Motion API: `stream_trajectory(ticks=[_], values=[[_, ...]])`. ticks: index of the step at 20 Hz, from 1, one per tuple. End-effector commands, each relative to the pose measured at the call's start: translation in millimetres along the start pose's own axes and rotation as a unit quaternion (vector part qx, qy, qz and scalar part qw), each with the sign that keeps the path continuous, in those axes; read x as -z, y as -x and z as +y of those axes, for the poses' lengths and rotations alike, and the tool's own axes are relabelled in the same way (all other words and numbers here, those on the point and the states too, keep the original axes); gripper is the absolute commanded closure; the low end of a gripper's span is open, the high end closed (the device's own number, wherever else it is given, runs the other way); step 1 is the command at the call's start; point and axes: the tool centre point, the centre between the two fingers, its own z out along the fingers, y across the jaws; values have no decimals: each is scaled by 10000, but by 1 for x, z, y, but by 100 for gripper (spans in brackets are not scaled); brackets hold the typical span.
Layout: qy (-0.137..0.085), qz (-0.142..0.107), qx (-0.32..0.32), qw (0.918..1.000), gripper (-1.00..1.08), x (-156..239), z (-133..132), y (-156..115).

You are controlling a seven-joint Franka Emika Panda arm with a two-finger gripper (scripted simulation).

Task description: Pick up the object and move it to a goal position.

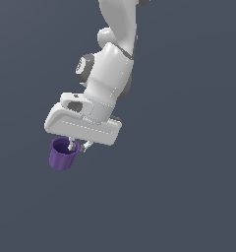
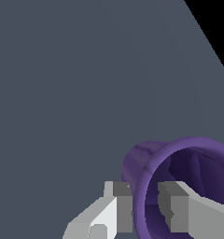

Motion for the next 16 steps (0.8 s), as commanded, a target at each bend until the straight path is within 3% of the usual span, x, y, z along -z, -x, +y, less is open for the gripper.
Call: stream_trajectory(ticks=[1,7,16], values=[[286,77,-230,9993,108,12,24,-15],[981,237,-785,9918,108,45,82,-43],[1856,419,-1485,9705,108,99,153,-68]])
